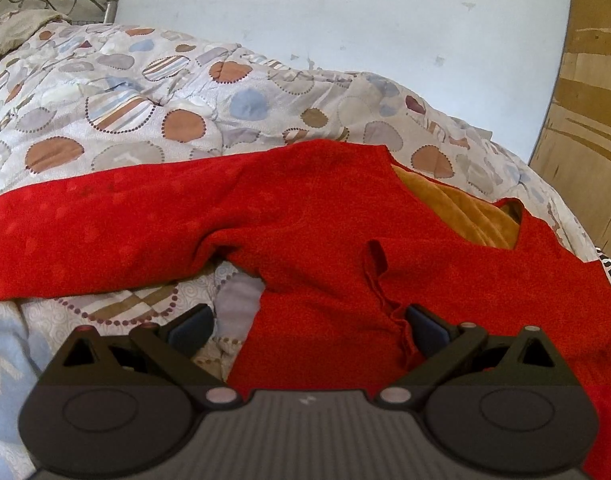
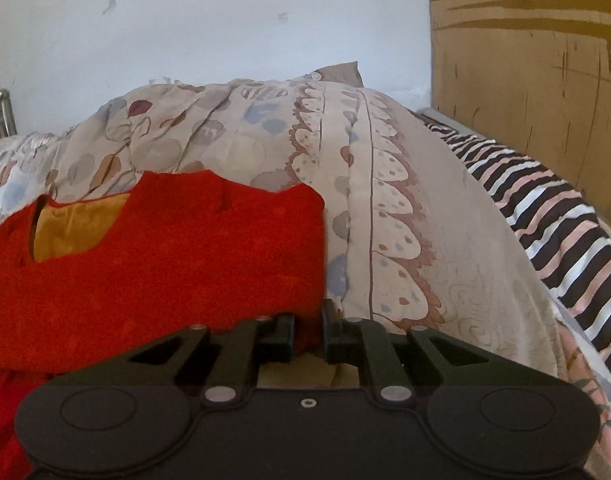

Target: Fold small clothes

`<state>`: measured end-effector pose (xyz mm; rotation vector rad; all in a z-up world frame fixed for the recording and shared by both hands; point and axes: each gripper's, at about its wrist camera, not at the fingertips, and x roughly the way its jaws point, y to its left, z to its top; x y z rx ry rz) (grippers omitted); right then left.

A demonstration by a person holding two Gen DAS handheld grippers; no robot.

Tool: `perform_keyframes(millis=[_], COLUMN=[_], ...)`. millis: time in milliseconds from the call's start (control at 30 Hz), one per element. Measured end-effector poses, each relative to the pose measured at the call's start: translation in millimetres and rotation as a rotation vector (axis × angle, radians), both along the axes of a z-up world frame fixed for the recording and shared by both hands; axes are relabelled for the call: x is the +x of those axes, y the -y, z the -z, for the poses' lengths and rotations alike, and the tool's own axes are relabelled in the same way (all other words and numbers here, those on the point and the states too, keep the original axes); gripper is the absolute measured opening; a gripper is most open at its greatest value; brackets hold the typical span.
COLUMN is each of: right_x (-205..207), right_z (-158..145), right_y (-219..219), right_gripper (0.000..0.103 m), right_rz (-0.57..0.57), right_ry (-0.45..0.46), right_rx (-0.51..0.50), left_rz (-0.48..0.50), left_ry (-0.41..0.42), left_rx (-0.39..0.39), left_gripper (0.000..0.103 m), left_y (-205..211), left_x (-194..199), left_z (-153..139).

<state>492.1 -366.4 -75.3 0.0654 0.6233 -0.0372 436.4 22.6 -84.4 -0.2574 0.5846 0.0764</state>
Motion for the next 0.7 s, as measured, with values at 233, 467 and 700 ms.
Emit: perform_keyframes(millis=[233, 467, 700], right_x=[-33.6, -88.8, -146.3], right_z=[-17.3, -48.6, -68.4], right_y=[-7.5, -21.2, -62.5], right_gripper=[0.039, 0.087, 0.103], right_rz=[-0.043, -0.108, -0.245], right_ry=[0.008, 0.084, 0.143], right_rx=[-0.032, 0.008, 0.108], left_rz=[-0.002, -0.072, -0.245], left_ry=[-0.029, -0.015, -0.046], left_rx=[-0.045, -0.038, -0.010], left_gripper=[0.103, 0.103, 0.103], left_y=[-9.0, -44.2, -116.0], left_x=[-11.2, -63.1, -125.5], left_z=[-21.4, -64.1, -86.0])
